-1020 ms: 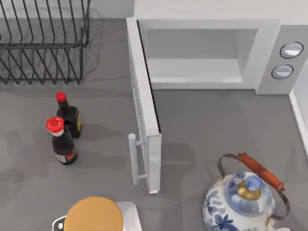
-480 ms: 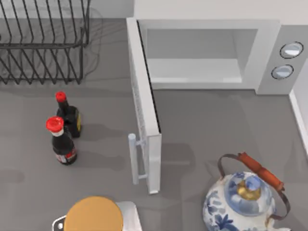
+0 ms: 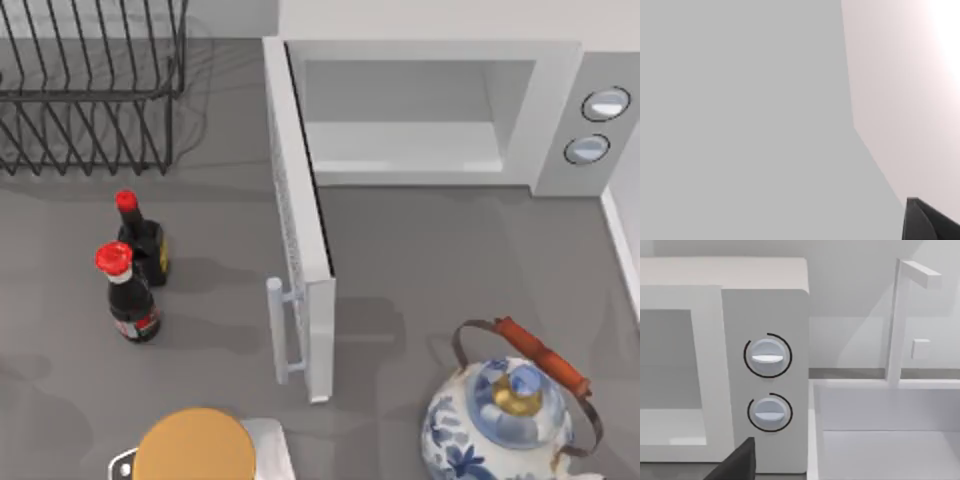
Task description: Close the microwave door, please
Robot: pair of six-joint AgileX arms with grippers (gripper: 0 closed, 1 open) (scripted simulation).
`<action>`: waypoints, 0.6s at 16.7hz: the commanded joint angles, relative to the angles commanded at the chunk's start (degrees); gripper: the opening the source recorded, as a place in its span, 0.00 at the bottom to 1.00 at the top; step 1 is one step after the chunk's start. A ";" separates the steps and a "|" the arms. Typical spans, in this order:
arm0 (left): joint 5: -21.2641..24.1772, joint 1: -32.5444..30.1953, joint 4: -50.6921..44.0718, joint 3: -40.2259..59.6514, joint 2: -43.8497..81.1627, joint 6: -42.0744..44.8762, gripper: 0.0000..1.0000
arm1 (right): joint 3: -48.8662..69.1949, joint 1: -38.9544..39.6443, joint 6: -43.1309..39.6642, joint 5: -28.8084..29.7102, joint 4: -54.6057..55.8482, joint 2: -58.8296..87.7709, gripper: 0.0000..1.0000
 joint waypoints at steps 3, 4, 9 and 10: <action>1.52 -15.09 -1.86 25.36 9.88 -13.65 0.00 | 0.00 0.00 0.00 0.00 0.00 0.00 1.00; 1.99 -19.80 -2.44 33.27 12.96 -17.92 0.00 | 0.00 0.00 0.00 0.00 0.00 0.00 1.00; 4.10 -40.85 -5.04 68.63 26.73 -36.96 0.00 | 0.00 0.00 0.00 0.00 0.00 0.00 1.00; 4.46 -44.44 -5.48 74.66 29.08 -40.20 0.00 | 0.00 0.00 0.00 0.00 0.00 0.00 1.00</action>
